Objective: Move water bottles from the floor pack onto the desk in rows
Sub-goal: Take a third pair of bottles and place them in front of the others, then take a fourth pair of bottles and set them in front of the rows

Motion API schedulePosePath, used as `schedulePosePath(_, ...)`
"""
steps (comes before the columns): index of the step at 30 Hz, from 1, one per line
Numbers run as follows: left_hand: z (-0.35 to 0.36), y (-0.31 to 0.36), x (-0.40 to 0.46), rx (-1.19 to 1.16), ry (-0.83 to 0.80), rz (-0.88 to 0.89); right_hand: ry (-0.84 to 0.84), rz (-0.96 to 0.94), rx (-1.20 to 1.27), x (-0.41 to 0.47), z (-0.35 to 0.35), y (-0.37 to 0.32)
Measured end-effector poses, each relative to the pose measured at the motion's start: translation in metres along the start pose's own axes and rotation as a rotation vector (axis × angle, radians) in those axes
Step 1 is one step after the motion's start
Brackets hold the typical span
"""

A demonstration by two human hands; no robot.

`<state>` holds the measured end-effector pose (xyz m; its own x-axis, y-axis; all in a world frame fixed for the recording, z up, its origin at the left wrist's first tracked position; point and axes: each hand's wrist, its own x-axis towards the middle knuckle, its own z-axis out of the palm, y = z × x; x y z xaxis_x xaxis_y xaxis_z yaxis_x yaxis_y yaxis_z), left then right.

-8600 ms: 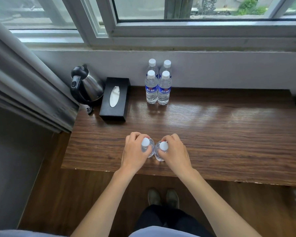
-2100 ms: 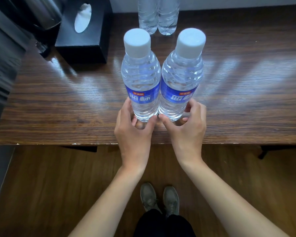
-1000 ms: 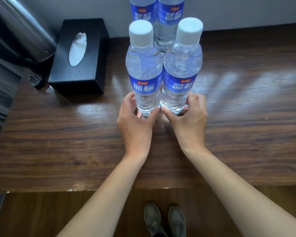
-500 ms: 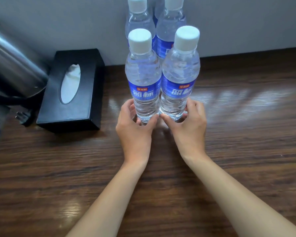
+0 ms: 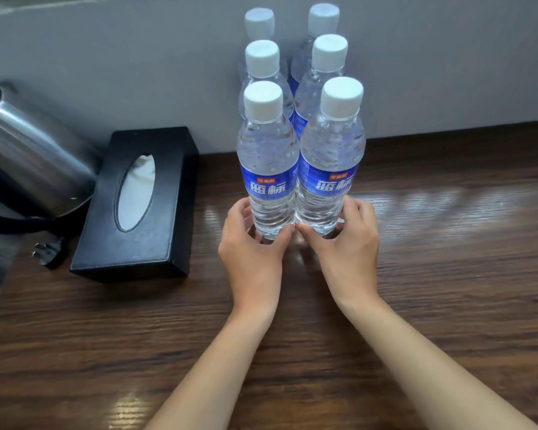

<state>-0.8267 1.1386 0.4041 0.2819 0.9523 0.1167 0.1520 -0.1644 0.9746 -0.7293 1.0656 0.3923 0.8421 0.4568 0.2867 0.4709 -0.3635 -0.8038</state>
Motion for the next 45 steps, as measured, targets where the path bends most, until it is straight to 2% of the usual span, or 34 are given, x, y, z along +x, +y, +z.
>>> schedulePosePath(12, 0.004, 0.001, 0.002, 0.089, 0.029, 0.0, 0.001, 0.014, -0.033, 0.003, 0.0, -0.005)
schedulePosePath(18, 0.001, 0.007, -0.002, 0.117, -0.013, -0.012, -0.022, 0.078, -0.006, 0.002, -0.002, -0.009)
schedulePosePath(23, -0.011, 0.008, -0.012, 0.128, -0.133, -0.163, -0.12, 0.303, 0.056, -0.01, -0.015, -0.015)
schedulePosePath(29, -0.038, 0.029, -0.029, 0.255, -0.226, -0.26, -0.24, 0.428, 0.083, -0.042, -0.052, -0.027)
schedulePosePath(34, -0.067, 0.062, -0.056, 0.361, -0.477, -0.323, -0.392, 0.56, 0.096, -0.076, -0.104, -0.047)
schedulePosePath(38, -0.084, 0.1, -0.083, 0.39, -0.632, -0.32, -0.481, 0.664, 0.139, -0.097, -0.153, -0.071)
schedulePosePath(45, -0.09, 0.174, -0.147, 0.405, -0.818, -0.244, -0.442, 0.664, 0.165, -0.136, -0.26, -0.111)
